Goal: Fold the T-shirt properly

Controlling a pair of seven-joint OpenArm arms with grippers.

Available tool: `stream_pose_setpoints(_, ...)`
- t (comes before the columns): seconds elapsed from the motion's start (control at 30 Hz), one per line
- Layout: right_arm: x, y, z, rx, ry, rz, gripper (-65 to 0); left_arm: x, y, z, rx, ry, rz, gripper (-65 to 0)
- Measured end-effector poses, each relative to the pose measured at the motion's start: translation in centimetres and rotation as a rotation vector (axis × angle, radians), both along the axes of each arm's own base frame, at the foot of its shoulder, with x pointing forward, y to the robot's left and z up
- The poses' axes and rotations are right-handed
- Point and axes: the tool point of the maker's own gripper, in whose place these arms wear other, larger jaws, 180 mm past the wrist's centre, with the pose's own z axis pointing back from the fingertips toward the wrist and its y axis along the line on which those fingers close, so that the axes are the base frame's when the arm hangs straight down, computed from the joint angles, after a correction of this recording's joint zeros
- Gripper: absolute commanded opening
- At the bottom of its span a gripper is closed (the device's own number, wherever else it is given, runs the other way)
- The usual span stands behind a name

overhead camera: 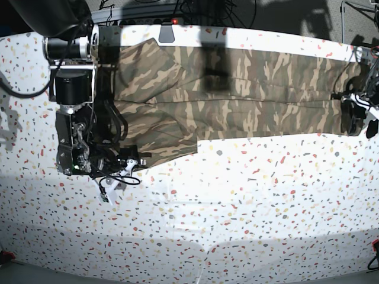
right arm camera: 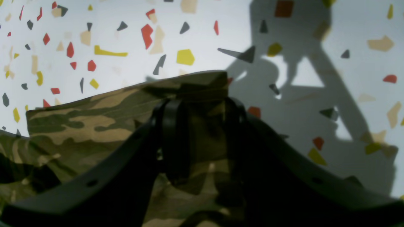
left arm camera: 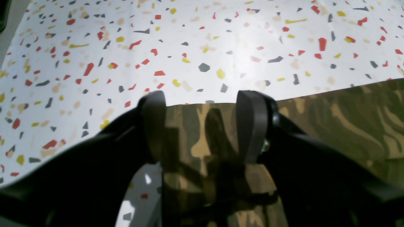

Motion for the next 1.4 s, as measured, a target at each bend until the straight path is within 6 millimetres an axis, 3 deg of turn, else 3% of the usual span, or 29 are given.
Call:
stream_pose_setpoints(0.4, -0.3, 0.3, -0.3, -0.015, 0.017, 0.010, -65.0, 0.0, 0.0, -0.1, 0.001, 0.004, 0.000, -30.7)
stream_pose_setpoints(0.83, 0.2, 0.0, 0.1, -0.080, -0.030, 0.041, -65.0, 0.0, 0.0, -0.1, 0.000, 0.003, 0.000, -30.7)
stream_pose_setpoints(0.97, 0.1, 0.2, 1.7, -0.105, -0.053, 0.072, -65.0, -0.1, 0.0, -0.1, 0.000, 0.004, 0.000, -30.7)
stream_pose_setpoints(1.07, 0.3, 1.7, 4.5, -0.054, -0.134, 0.103, -65.0, -0.1, 0.0, -0.1, 0.000, 0.004, 0.000, -30.7)
stream_pose_setpoints(1.17, -1.1, 2.9, 5.6, -0.021, -0.174, 0.128, -65.0, -0.1, 0.0, -0.1, 0.000, 0.004, 0.000, -30.7)
stream_pose_setpoints(1.3, -4.8, 4.2, 4.9, 0.004, -0.154, 0.172, -65.0, -0.2, 0.0, -0.2, 0.001, 0.009, 0.000, -30.7)
stream_pose_setpoints(1.4, -6.6, 5.0, 5.9, -0.004, -0.204, 0.215, -65.0, -0.5, 0.1, -0.7, 0.005, 0.036, 0.001, -30.7)
